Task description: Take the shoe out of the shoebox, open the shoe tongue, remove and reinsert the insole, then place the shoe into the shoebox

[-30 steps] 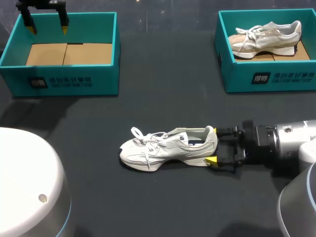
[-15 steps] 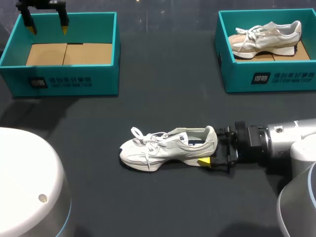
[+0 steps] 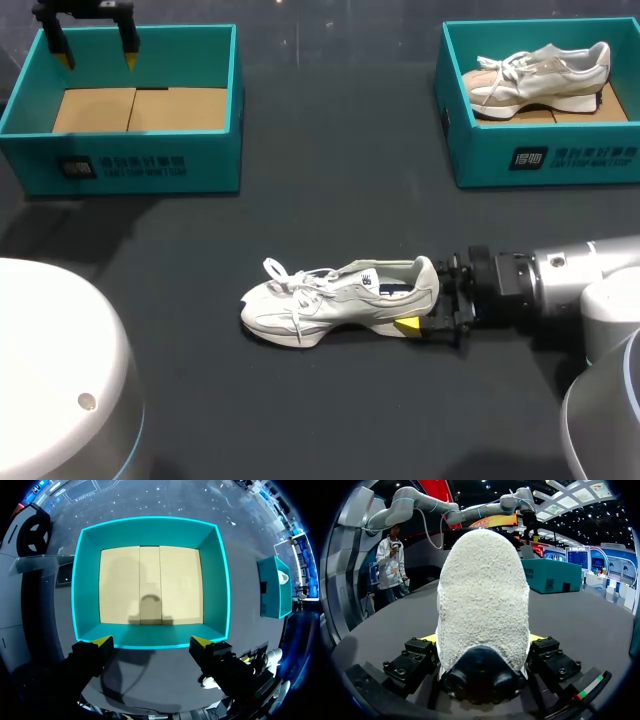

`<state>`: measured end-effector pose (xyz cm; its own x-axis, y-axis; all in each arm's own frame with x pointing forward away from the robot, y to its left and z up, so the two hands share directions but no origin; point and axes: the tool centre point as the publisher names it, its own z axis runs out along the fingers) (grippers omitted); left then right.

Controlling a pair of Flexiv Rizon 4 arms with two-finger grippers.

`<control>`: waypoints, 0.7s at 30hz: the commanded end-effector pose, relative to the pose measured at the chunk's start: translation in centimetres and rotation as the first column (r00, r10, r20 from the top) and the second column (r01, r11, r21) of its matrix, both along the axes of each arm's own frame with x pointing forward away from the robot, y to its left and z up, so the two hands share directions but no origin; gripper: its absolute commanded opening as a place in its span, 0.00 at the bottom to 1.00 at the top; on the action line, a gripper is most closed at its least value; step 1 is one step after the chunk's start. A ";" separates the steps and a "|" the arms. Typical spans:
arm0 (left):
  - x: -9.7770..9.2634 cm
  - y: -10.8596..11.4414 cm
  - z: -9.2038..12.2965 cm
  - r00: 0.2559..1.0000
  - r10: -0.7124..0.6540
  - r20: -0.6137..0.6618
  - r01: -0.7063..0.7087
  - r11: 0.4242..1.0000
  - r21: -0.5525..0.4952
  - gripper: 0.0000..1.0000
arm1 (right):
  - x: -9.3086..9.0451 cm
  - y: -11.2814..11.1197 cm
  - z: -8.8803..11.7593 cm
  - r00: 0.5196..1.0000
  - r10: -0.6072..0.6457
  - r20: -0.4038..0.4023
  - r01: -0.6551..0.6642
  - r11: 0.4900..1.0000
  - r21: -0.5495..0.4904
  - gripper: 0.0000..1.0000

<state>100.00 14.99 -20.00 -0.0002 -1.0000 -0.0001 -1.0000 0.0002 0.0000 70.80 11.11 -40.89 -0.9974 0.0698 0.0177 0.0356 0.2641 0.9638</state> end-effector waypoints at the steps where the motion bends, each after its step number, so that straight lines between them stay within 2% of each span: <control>1: 0.0 0.0 0.0 1.000 0.000 0.000 0.000 1.000 0.000 1.00 | 0.2 0.1 0.1 1.000 0.004 -0.001 -0.004 1.000 -0.010 0.00; 21: 0.0 0.0 0.0 1.000 0.000 0.000 0.000 1.000 0.000 1.00 | 0.8 -0.7 0.0 0.999 0.034 -0.012 -0.034 0.999 0.010 0.00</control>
<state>100.00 14.99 -20.00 -0.0002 -1.0000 -0.0001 -1.0000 0.0002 0.0000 71.51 10.42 -40.89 -0.9989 0.0349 0.0306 0.0385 0.2538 0.9665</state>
